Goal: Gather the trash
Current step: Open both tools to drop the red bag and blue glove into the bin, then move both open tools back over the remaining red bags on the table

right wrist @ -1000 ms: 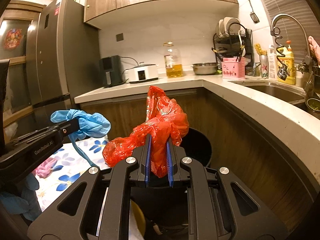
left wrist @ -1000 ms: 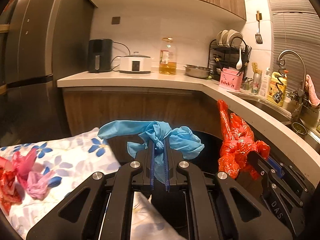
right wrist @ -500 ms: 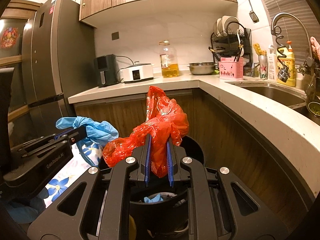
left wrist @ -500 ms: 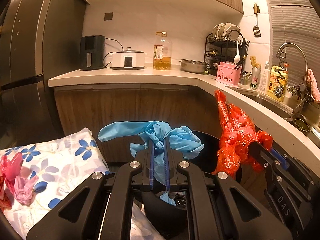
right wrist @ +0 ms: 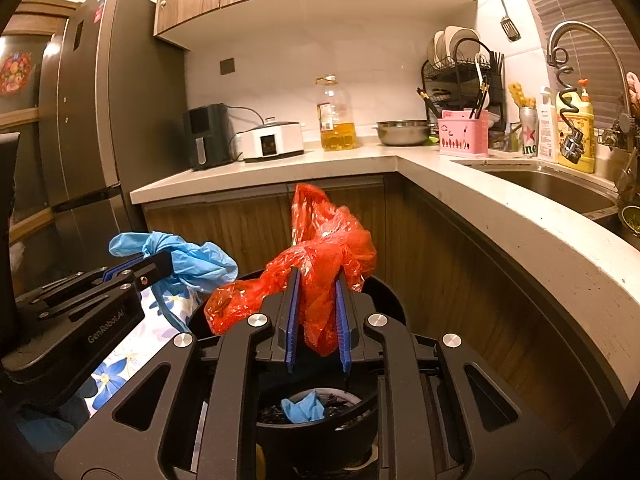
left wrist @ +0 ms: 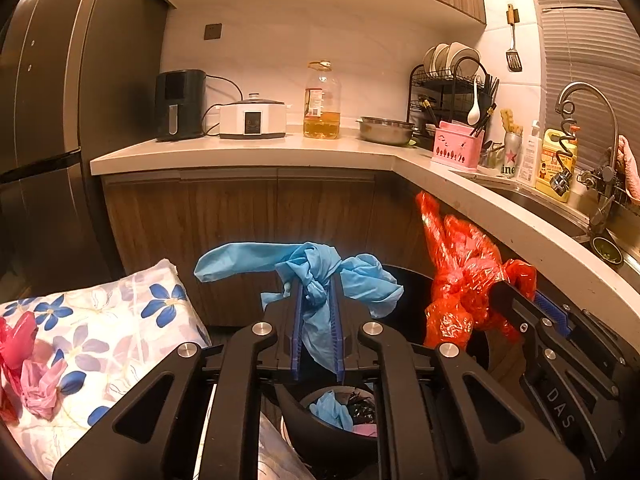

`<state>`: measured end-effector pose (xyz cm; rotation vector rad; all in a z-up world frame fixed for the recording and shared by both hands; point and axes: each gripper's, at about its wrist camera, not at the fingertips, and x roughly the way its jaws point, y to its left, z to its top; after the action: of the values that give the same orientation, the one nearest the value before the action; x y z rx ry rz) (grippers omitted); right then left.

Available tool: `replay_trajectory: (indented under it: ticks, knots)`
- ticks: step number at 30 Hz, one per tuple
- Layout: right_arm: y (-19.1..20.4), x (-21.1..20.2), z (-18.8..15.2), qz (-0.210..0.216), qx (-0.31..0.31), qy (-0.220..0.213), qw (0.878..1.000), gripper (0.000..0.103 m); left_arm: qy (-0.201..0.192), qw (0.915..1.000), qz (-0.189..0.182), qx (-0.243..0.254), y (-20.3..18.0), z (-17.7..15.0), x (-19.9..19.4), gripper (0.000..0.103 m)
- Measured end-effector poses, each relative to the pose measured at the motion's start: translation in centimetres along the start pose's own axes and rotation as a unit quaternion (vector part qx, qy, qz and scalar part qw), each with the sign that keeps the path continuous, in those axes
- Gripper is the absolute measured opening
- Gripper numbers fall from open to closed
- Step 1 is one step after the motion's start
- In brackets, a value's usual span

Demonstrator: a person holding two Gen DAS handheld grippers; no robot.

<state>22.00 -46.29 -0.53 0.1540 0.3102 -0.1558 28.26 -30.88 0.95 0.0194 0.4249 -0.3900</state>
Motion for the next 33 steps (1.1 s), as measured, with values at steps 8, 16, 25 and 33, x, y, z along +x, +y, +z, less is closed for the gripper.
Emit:
replay_trajectory:
  ticks: [8,16,25,33]
  knots:
    - [-0.6,0.5,-0.1,-0.007,0.004,0.006,1.000,0.036,-0.003,1.0000,0.001,-0.002,0.2,-0.1,0.2,0.039]
    - [-1.0,-0.2,-0.5,-0.015,0.011,0.010,1.000,0.063,-0.012,0.9995,0.022,-0.020,1.5,-0.2,-0.8,0.068]
    - [0.0,-2.6,-1.6,-0.029,0.010,0.012,0.999,0.086,-0.025,0.9971,0.072,0.005,2.8,-2.2,-4.6,0.088]
    - [1.2,-5.5,-3.1,-0.031,0.007,0.015,0.999,0.091,-0.034,0.9934,0.110,-0.004,4.8,-4.2,-8.8,0.097]
